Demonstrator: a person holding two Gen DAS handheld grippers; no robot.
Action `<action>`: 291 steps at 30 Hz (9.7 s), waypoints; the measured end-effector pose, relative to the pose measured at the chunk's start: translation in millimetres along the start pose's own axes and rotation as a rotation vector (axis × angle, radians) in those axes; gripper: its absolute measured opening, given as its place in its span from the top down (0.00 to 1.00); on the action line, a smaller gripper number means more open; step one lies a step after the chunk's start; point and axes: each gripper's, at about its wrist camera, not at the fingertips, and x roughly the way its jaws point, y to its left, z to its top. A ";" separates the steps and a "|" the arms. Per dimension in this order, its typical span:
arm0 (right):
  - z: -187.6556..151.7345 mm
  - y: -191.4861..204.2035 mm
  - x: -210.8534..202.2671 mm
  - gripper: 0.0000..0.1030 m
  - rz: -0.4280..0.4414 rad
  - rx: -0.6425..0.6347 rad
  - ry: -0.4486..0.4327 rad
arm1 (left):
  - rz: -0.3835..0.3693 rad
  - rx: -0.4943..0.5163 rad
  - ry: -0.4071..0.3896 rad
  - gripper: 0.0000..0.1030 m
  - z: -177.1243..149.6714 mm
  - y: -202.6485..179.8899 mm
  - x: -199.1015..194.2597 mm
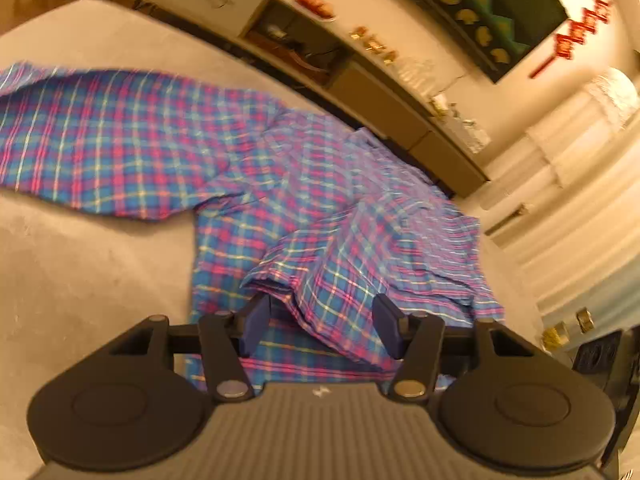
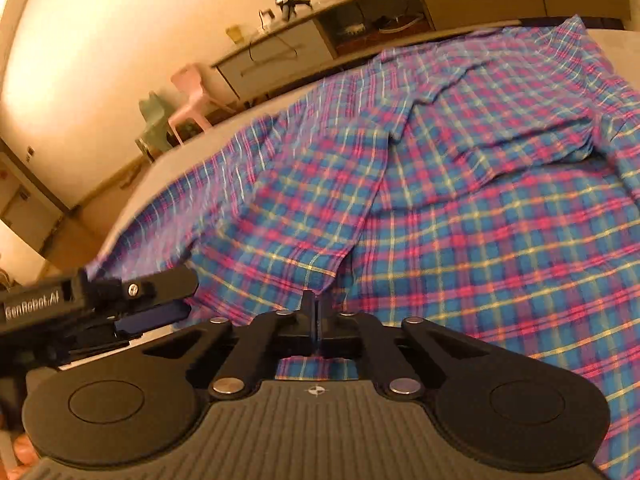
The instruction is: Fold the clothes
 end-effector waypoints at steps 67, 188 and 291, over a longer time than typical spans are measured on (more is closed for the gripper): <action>-17.1 -178.7 -183.7 1.00 -0.117 0.322 -0.268 | -0.161 0.445 0.184 0.40 -100.8 -141.1 45.6; 9.2 -15.4 -76.9 0.93 0.068 0.053 0.072 | 0.042 -0.043 -0.293 0.35 -64.3 68.4 -188.7; -137.7 9.1 -82.5 1.00 0.329 -0.596 0.288 | 0.291 0.373 0.000 0.65 93.1 -57.9 192.7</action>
